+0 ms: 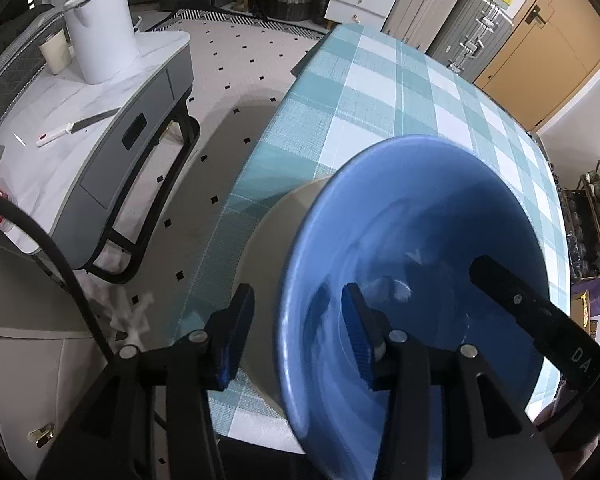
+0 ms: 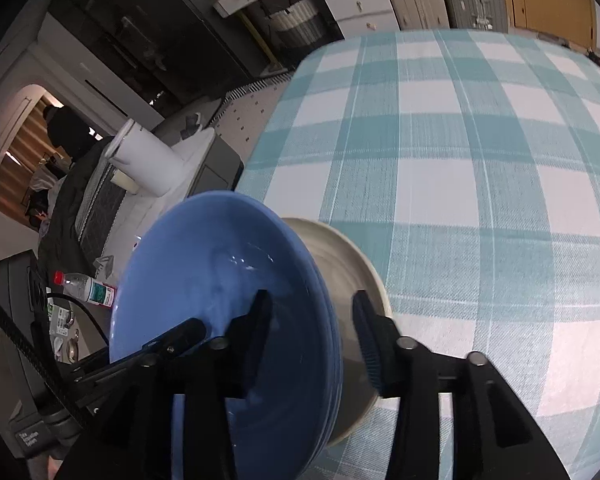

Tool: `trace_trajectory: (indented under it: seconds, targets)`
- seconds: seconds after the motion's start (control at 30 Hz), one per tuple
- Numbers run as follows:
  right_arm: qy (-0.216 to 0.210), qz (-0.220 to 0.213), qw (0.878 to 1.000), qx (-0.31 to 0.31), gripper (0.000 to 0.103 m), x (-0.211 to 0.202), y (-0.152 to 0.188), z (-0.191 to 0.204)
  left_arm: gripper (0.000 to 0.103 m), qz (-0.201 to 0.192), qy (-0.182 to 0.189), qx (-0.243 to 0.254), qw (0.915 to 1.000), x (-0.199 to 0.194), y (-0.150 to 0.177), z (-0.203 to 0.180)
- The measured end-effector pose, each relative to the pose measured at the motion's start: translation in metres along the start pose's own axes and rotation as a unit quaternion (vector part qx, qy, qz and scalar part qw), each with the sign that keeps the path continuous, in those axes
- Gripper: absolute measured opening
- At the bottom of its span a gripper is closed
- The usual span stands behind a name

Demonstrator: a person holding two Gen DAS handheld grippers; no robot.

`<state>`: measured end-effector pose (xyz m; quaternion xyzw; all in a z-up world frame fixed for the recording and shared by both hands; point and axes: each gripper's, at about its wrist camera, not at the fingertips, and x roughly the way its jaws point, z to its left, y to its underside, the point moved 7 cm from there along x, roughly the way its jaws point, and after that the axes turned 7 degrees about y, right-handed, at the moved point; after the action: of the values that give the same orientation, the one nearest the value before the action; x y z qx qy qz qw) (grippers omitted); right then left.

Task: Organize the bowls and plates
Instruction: 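Lower the bowl stack onto the cream plate stack and open both grippers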

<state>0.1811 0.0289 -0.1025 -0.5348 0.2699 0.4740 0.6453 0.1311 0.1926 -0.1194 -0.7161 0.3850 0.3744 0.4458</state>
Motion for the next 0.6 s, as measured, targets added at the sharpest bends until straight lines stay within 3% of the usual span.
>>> trace_trajectory:
  seconds: [0.27, 0.37, 0.43, 0.6]
  targets:
    - [-0.015, -0.049, 0.999, 0.003, 0.061, -0.025, -0.007, -0.008, 0.051, -0.053, -0.003, -0.004, 0.9986, -0.026, -0.003, 0.004]
    - [-0.027, -0.082, 0.996, -0.012, 0.063, -0.042, -0.009, -0.007, 0.062, -0.084, -0.005, -0.003, 0.9964, -0.040, -0.003, 0.003]
    - [-0.032, -0.102, 0.994, -0.030, 0.064, -0.053, -0.008, -0.004, 0.082, -0.116, -0.005, 0.005, 0.9932, -0.052, -0.002, -0.001]
    - [-0.041, -0.146, 0.985, -0.077, 0.070, -0.080, 0.001, 0.000, 0.086, -0.171, -0.004, 0.029, 0.9848, -0.074, 0.006, -0.015]
